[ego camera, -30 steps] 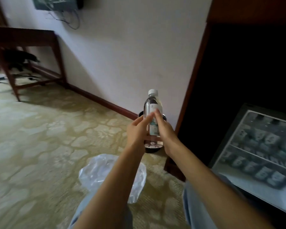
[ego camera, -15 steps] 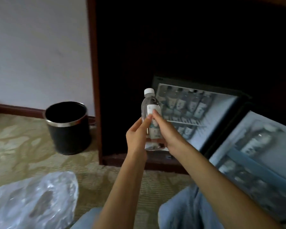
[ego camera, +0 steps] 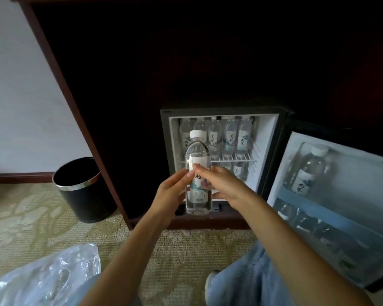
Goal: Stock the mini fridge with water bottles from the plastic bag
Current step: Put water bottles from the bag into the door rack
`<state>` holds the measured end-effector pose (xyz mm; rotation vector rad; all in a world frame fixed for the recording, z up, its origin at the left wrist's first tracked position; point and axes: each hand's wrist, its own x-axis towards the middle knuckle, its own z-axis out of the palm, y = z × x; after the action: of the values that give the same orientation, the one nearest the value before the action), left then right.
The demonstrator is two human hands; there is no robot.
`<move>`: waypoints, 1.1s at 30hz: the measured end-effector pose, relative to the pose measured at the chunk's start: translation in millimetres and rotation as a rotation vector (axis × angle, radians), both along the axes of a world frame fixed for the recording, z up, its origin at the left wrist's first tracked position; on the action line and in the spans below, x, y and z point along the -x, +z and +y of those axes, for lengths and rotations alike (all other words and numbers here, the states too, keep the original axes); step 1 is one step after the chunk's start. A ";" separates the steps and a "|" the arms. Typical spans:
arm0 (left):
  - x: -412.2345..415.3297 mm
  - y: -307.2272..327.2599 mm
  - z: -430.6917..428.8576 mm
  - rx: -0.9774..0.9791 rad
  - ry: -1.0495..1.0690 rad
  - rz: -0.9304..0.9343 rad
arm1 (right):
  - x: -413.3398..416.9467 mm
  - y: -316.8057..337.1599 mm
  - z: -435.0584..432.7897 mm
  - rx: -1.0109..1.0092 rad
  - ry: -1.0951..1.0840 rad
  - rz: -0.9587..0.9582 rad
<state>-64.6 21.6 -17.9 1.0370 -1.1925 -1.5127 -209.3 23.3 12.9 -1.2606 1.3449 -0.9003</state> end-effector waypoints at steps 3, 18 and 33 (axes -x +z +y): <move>34.1 34.2 1.9 0.108 -0.074 -0.154 | 29.2 11.3 10.1 0.074 -0.107 -0.120; 237.1 -4.5 -5.7 0.257 -0.607 -0.204 | 188.3 -48.1 66.0 0.223 -0.902 -0.056; 296.5 -21.5 -5.8 0.445 -0.529 -0.133 | 250.1 -67.2 70.0 0.431 -0.823 0.169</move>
<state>-361.1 15.8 -39.4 0.5481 -1.9005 -1.4698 -459.5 93.2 -54.3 -1.0978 1.9207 -1.7544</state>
